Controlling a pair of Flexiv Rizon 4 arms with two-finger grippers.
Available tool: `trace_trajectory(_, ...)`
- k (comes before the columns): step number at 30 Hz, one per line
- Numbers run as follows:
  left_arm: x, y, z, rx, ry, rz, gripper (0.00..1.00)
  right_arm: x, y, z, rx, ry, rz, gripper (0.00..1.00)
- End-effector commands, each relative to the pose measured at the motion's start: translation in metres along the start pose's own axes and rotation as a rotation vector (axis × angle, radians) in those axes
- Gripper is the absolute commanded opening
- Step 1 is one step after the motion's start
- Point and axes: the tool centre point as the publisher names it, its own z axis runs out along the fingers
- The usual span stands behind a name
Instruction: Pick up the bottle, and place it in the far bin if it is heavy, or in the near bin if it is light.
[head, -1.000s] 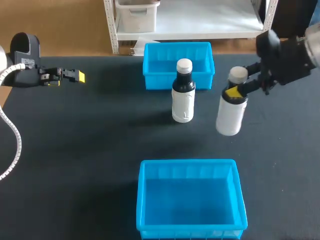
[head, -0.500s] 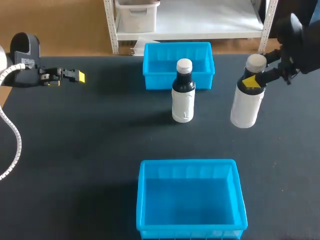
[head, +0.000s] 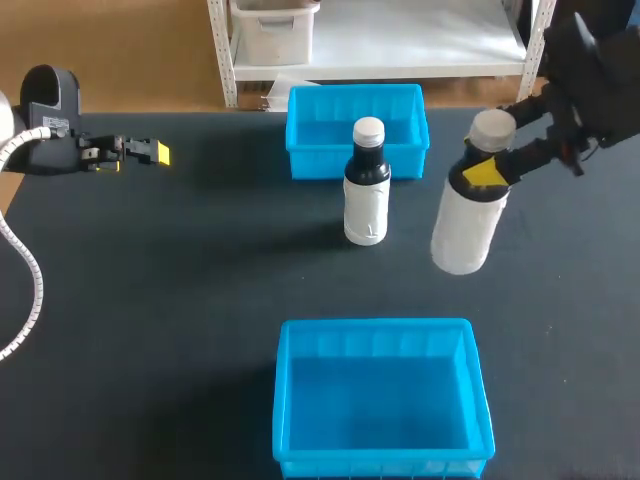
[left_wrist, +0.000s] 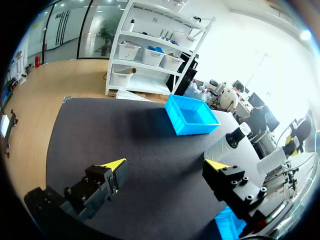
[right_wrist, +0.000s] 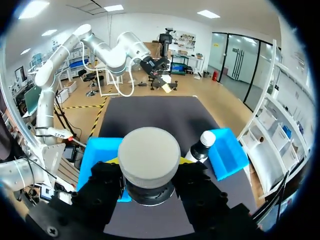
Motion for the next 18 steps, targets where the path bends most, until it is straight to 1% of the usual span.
trace_trajectory(1, 0.000, 0.000, 0.000, 0.000, 0.000, 0.000, 1.00, -0.018, 0.018, 0.012, -0.034, 0.005, -0.019, 0.00)
trace_trajectory(6, 0.000, 0.000, 0.000, 0.000, 0.000, 0.000, 1.00, -0.034, 0.045, 0.028, -0.089, -0.004, -0.050, 0.00)
trace_trajectory(10, 0.000, 0.000, 0.000, 0.000, 0.000, 0.000, 1.00, -0.043, 0.064, 0.043, -0.140, -0.018, -0.081, 0.00)
trace_trajectory(15, 0.000, 0.000, 0.000, 0.000, 0.000, 0.000, 1.00, -0.049, 0.089, 0.066, -0.216, -0.027, -0.125, 0.00)
trace_trajectory(18, 0.000, 0.000, 0.000, 0.000, 0.000, 0.000, 1.00, -0.050, 0.099, 0.084, -0.267, -0.033, -0.149, 0.00)
